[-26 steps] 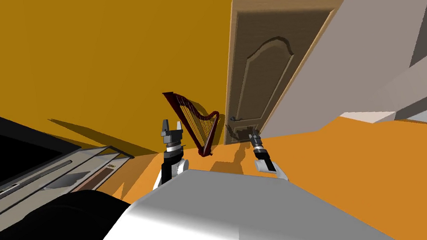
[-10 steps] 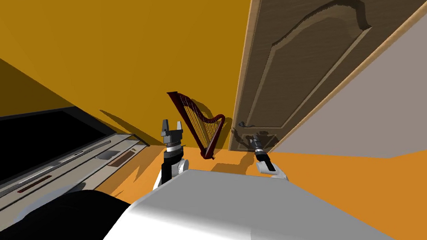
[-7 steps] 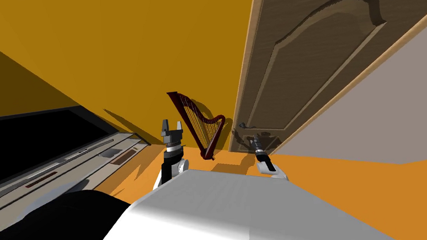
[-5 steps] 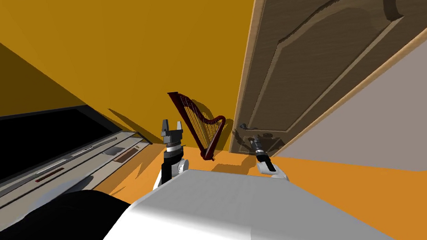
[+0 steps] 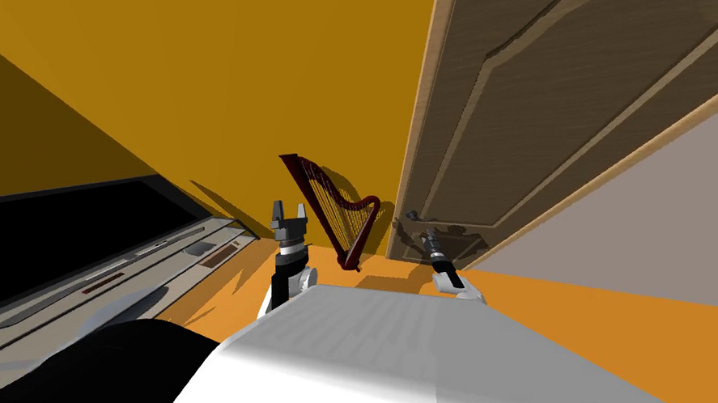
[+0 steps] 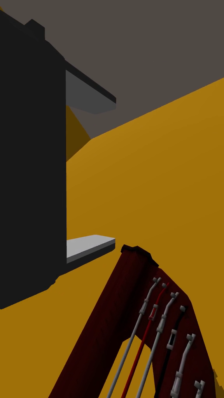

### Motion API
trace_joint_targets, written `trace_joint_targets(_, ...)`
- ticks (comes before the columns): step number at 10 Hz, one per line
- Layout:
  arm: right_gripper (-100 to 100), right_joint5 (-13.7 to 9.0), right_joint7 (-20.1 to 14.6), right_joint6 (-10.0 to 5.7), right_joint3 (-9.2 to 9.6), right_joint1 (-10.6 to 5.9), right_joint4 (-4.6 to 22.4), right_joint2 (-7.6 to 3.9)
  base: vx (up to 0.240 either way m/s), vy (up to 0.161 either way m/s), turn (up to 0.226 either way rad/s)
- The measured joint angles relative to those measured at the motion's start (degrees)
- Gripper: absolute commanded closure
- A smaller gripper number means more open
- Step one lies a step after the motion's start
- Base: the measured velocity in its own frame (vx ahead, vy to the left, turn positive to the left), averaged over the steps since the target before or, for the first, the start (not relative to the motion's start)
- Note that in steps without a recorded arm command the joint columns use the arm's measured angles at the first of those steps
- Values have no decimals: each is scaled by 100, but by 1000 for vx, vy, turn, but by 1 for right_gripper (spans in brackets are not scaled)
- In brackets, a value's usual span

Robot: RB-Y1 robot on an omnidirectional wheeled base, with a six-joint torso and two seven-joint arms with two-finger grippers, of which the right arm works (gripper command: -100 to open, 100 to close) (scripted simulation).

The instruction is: Pull the door open

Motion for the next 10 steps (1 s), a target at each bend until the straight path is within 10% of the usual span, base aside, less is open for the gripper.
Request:
trace_joint_targets(9, -100, -217, -413, -484, -331, 257, 528, -566, 175, 6, 117)
trace_joint_targets(10, 100, -220, -433, -508, -335, 254, 545, -577, -11, 1, -16)
